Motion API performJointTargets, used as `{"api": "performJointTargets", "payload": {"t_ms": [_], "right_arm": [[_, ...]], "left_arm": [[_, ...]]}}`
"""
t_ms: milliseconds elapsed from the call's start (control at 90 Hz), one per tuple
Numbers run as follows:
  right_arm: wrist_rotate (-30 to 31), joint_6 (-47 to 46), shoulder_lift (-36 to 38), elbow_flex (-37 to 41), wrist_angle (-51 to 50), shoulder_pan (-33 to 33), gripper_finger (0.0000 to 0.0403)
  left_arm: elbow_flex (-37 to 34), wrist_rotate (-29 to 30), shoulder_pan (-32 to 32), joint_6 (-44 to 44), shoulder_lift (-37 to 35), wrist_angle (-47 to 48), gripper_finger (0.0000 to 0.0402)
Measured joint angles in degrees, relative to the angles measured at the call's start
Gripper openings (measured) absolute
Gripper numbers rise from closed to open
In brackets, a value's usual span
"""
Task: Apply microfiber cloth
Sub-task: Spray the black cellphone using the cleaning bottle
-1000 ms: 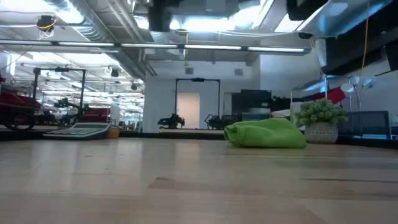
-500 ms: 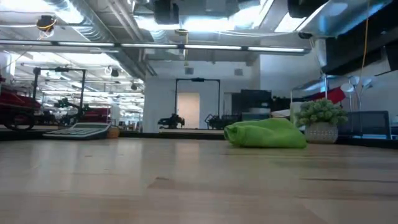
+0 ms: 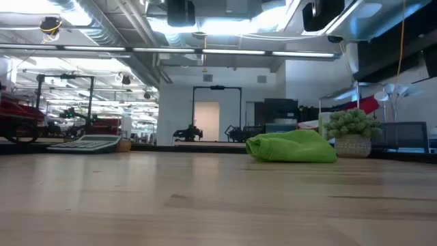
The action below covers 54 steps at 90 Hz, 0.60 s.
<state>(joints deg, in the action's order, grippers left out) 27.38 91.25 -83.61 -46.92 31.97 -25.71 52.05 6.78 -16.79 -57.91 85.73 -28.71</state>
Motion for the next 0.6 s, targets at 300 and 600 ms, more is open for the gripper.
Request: {"api": "performJointTargets", "payload": {"t_ms": [300,600], "right_arm": [[-1.7,-0.1,0.0,0.0,-0.2,0.4,0.0014],[-1.5,0.3,0.2,0.1,-2.0,0.3,0.0015]], "left_arm": [[0.0,0.5,0.7,1.8,0.5,-0.8,0.0122],[-0.2,-1.5,1.5,1.5,2.7,-4.3,0.0034]]}}
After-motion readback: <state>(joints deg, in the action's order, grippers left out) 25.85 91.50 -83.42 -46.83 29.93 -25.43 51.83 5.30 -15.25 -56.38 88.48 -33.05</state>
